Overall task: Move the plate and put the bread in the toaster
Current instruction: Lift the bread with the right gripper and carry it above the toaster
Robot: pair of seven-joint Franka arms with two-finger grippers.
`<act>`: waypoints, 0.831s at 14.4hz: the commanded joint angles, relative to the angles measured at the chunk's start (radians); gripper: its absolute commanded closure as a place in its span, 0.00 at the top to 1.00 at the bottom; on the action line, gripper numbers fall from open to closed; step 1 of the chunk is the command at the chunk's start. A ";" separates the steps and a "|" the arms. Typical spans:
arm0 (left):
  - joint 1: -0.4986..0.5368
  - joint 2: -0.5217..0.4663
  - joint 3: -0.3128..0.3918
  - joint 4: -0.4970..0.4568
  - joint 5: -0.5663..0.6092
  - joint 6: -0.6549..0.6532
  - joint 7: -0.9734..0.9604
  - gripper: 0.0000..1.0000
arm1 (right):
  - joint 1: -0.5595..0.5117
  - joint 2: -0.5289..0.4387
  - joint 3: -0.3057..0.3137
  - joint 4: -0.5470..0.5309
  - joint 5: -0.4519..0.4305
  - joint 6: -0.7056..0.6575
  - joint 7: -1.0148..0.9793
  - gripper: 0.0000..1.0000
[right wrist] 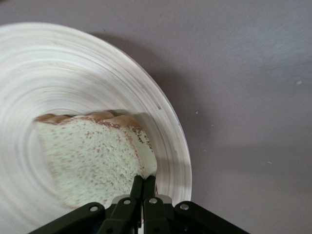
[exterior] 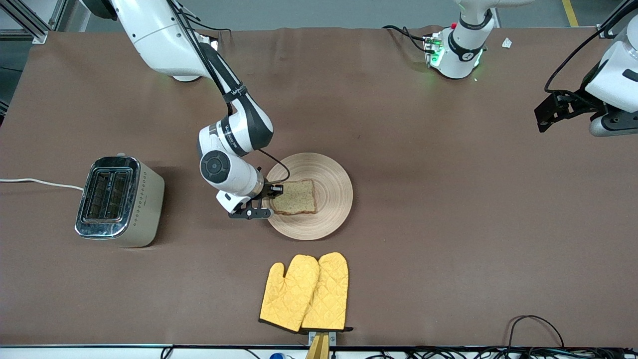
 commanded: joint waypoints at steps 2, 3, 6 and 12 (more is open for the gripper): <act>-0.063 -0.061 0.094 -0.076 -0.046 0.006 0.017 1.00 | 0.000 -0.133 -0.083 0.034 -0.065 -0.216 0.041 0.01; -0.073 -0.061 0.104 -0.076 -0.044 0.005 0.019 1.00 | -0.002 -0.165 -0.103 0.048 -0.110 -0.267 0.041 0.01; -0.071 -0.064 0.102 -0.077 -0.046 0.005 0.022 1.00 | -0.008 -0.240 -0.114 0.126 -0.288 -0.500 0.041 0.01; -0.059 -0.055 0.098 -0.073 -0.044 0.002 0.024 1.00 | 0.038 -0.234 -0.140 0.324 -0.664 -0.931 0.044 0.00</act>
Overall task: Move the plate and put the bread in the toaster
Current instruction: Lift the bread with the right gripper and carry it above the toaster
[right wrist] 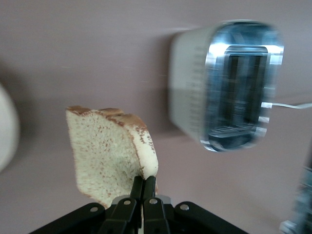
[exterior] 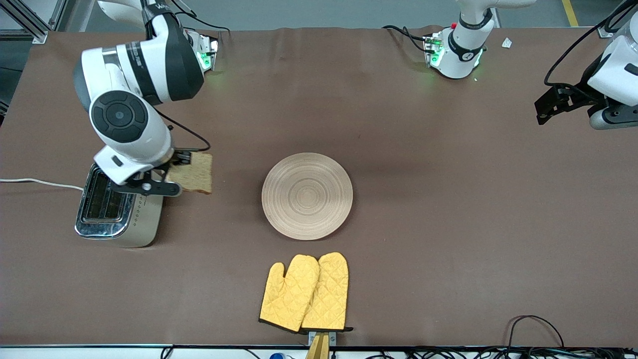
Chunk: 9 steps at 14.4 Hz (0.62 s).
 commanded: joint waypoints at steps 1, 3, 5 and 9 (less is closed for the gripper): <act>0.001 -0.019 0.006 -0.020 -0.012 0.003 0.016 1.00 | 0.080 0.027 0.005 0.056 -0.210 -0.144 0.026 0.00; 0.001 -0.021 0.006 -0.021 -0.014 0.002 0.016 1.00 | 0.095 0.028 0.007 0.049 -0.331 -0.164 0.031 0.00; 0.001 -0.023 0.006 -0.023 -0.014 0.002 0.016 1.00 | 0.078 0.045 0.005 0.043 -0.428 -0.158 0.026 0.00; -0.002 -0.023 0.005 -0.020 -0.014 0.000 0.014 1.00 | -0.001 0.094 0.002 0.039 -0.562 -0.097 0.029 0.00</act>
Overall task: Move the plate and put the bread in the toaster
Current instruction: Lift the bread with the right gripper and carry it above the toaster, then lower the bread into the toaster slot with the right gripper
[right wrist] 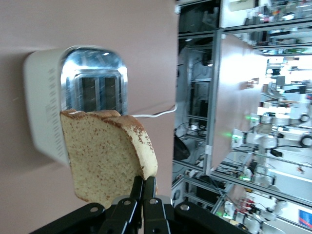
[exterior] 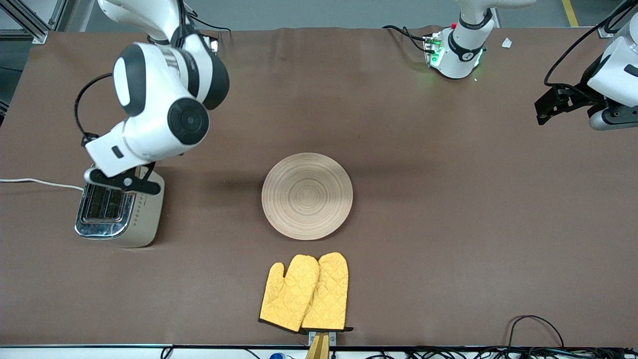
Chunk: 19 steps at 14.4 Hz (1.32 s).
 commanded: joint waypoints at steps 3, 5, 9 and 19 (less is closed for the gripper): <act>-0.003 -0.021 0.006 -0.018 -0.014 0.000 0.014 1.00 | -0.121 0.028 0.005 -0.045 -0.076 0.085 0.011 0.00; -0.003 -0.021 0.005 -0.016 -0.014 0.000 0.016 1.00 | -0.147 0.027 0.005 -0.103 -0.079 0.150 0.013 0.00; -0.001 -0.019 0.006 -0.011 -0.014 0.000 0.019 1.00 | -0.156 0.028 0.007 -0.136 -0.079 0.173 0.028 0.00; 0.000 -0.018 0.011 -0.011 -0.027 0.000 0.060 1.00 | -0.145 0.028 0.008 -0.217 -0.065 0.190 0.076 0.00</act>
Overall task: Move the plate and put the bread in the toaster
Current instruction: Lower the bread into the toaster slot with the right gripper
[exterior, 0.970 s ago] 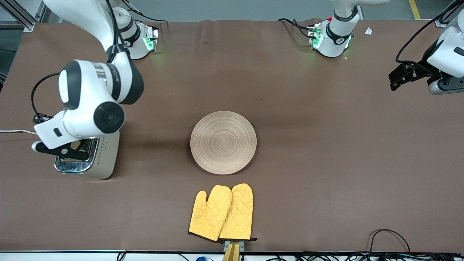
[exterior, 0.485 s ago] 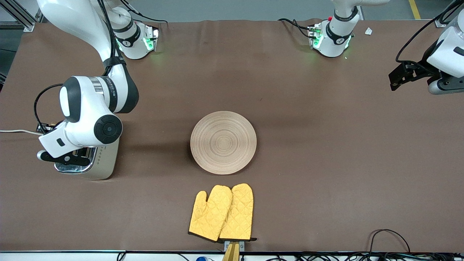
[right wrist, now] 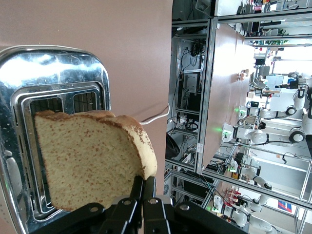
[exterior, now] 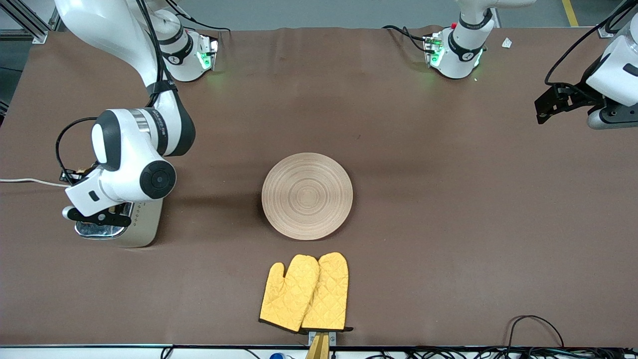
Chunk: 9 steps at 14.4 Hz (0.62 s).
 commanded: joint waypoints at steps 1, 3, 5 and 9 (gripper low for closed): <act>0.000 -0.018 0.008 -0.011 -0.024 0.000 0.017 1.00 | 0.003 -0.022 0.007 -0.057 -0.015 0.009 0.037 0.00; 0.000 -0.018 0.010 -0.011 -0.030 0.000 0.019 1.00 | 0.001 -0.022 0.007 -0.062 -0.015 0.027 0.051 0.00; 0.001 -0.018 0.010 -0.010 -0.030 0.000 0.019 1.00 | -0.002 -0.020 0.007 -0.062 -0.015 0.059 0.052 0.00; 0.000 -0.016 0.010 -0.011 -0.030 0.000 0.020 1.00 | 0.000 0.001 0.009 -0.060 -0.014 0.076 0.095 0.00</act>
